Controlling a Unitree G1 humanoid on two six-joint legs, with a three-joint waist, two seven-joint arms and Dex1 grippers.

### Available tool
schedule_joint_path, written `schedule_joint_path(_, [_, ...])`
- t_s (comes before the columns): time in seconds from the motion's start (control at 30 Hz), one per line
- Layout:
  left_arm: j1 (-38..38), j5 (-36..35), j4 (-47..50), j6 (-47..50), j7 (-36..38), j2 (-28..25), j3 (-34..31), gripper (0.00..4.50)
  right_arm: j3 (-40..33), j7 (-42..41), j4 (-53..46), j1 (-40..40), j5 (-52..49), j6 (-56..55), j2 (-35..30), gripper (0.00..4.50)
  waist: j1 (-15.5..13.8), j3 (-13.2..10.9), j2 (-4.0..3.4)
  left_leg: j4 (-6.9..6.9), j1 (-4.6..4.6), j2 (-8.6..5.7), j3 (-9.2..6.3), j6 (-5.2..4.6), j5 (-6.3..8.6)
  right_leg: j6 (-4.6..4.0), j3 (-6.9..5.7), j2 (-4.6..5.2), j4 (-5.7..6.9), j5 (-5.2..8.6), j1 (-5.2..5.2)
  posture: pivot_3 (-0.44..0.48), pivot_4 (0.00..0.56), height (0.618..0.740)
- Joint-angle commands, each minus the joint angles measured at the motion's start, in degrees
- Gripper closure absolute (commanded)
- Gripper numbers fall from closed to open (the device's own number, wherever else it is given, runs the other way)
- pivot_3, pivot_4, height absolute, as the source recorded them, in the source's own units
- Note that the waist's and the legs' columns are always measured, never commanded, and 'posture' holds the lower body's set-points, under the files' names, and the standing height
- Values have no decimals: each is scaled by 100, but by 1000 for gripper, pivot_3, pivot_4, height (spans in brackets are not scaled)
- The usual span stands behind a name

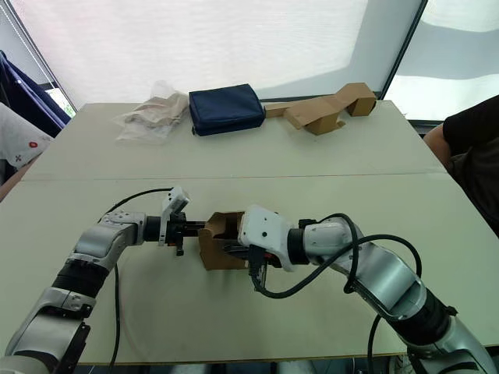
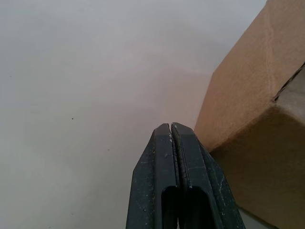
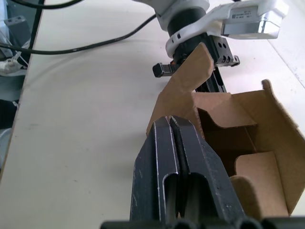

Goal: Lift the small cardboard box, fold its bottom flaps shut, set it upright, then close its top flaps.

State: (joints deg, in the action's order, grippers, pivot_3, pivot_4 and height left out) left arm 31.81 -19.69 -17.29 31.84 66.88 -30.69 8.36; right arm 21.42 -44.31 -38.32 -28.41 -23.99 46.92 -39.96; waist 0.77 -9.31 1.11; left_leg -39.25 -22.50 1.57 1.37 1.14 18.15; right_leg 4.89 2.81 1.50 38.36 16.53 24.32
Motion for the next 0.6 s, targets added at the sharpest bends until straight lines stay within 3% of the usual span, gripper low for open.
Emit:
schedule_joint_path(0.03, [0,-7,106,-115,28,46,-38,4491,-52,-53,-8,-83,122,-144,-16,4500,-1,0,0,0,0,0,0,0,0,0,0,0,0,0,0,0,150,740])
schedule_joint_path(0.6, [21,179,-157,-387,-17,11,-154,4491,3,46,609,122,357,-326,567,4500,5,0,0,0,1,0,0,0,0,0,0,-1,1,0,0,0,150,740])
